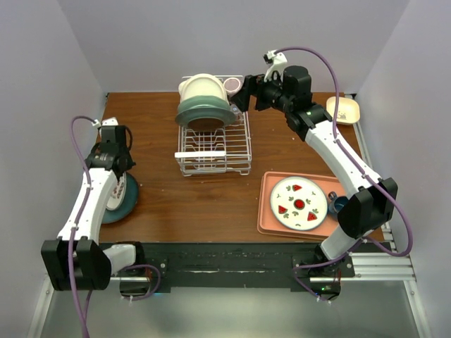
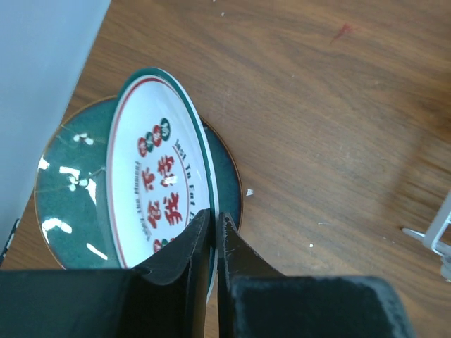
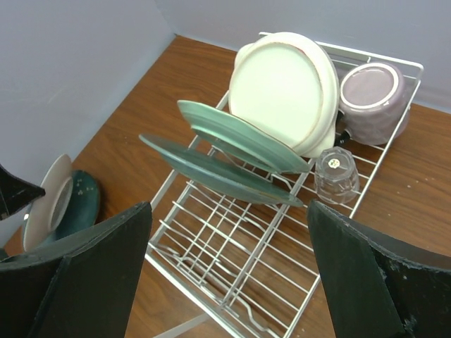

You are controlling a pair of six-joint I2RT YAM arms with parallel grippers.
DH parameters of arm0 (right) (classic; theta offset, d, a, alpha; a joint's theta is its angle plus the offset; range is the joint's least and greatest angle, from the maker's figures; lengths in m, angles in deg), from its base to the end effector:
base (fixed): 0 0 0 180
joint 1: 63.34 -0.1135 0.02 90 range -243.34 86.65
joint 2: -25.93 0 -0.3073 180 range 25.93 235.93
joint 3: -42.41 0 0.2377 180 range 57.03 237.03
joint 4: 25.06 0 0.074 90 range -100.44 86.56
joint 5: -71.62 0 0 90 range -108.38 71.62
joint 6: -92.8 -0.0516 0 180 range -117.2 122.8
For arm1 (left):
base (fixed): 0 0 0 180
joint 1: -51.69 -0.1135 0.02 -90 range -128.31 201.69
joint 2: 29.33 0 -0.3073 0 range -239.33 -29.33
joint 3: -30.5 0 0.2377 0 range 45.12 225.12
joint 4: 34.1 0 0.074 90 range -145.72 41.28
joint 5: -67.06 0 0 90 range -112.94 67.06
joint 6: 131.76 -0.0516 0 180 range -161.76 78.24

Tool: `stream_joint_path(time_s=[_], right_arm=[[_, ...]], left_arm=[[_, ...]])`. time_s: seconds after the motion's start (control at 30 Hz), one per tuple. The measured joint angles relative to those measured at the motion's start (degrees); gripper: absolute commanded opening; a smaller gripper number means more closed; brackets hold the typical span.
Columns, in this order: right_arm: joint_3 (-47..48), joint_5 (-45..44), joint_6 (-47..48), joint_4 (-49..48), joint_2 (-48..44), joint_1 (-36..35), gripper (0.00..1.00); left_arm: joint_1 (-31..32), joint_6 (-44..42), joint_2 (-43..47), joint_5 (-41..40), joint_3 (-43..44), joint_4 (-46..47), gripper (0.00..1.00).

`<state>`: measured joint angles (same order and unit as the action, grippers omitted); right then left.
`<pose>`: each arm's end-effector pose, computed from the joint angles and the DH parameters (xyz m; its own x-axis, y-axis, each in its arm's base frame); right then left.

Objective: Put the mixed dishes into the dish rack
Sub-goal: Grab a plate with the left arm

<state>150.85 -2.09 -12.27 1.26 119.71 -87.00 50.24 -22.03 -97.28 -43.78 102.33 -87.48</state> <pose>0.3525 0.1702 0.4553 -0.3443 0.1216 -0.9309 -0.5668 0.7636 0.3094 0.2206 0.0239 0.3215 -0.6296 -0.3315 -0.7026 -0.4963 0.8674 0.0354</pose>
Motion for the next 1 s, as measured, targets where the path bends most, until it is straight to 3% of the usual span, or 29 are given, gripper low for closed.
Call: stream_joint_path(time_s=[0.53, 1.0], right_arm=[[0.2, 7.1, -2.0, -3.4, 0.5, 0.0, 0.93], [1.6, 18.3, 1.2, -6.0, 1.7, -0.2, 0.94]], left_arm=[[0.0, -4.3, 4.7, 3.2, 5.6, -2.0, 0.0], [0.0, -7.4, 5.2, 16.2, 9.8, -2.8, 0.0]])
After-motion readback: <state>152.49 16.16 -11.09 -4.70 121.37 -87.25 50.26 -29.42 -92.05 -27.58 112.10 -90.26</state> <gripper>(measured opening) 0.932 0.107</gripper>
